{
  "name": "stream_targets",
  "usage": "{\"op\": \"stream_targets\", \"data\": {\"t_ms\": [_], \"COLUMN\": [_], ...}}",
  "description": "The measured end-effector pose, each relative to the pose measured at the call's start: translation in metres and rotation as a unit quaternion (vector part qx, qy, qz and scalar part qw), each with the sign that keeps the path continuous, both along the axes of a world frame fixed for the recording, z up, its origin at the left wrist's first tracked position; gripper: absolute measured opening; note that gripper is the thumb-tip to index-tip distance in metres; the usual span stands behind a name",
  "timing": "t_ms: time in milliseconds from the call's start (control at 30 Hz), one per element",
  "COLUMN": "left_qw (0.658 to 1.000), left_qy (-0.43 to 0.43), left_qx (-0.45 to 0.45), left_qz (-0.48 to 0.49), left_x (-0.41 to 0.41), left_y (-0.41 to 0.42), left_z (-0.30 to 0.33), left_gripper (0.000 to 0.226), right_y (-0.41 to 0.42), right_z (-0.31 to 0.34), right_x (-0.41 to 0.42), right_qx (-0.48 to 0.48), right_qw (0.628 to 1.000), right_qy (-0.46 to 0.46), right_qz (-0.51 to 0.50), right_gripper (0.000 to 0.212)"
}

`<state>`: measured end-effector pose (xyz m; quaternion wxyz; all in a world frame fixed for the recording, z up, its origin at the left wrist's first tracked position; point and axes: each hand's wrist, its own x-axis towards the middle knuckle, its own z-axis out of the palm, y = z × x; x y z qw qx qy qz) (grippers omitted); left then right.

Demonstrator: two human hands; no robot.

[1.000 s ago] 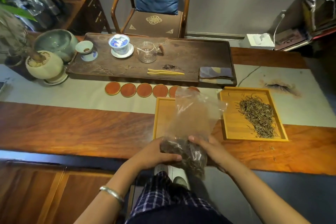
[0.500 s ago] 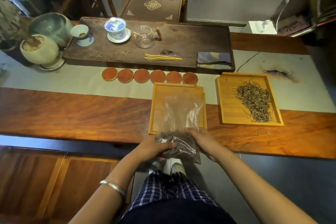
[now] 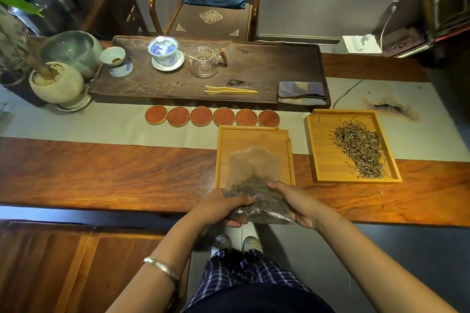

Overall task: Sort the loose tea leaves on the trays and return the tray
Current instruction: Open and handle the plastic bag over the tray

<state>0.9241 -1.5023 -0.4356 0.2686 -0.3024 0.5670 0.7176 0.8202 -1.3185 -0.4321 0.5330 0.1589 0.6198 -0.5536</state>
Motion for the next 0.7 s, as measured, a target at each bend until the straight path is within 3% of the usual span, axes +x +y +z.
{"op": "stream_targets", "data": {"t_ms": [400,567,700], "left_qw": [0.999,0.994,0.991], "left_qy": [0.032,0.103,0.131], "left_qx": [0.007,-0.035,-0.024], "left_qz": [0.005,-0.016,-0.02], "left_x": [-0.01,-0.012,-0.015], "left_y": [-0.012,-0.018,-0.02], "left_z": [0.007,0.008,0.012], "left_gripper": [0.04,0.019,0.029], "right_y": [-0.002,0.005,0.006], "right_z": [0.019,0.031,0.033], "right_x": [0.001,0.017,0.031], "right_qx": [0.005,0.022,-0.012], "right_qw": [0.998,0.995,0.992], "right_qy": [0.021,0.072,0.121], "right_qz": [0.056,0.072,0.028], "right_gripper": [0.044,0.04,0.035]}}
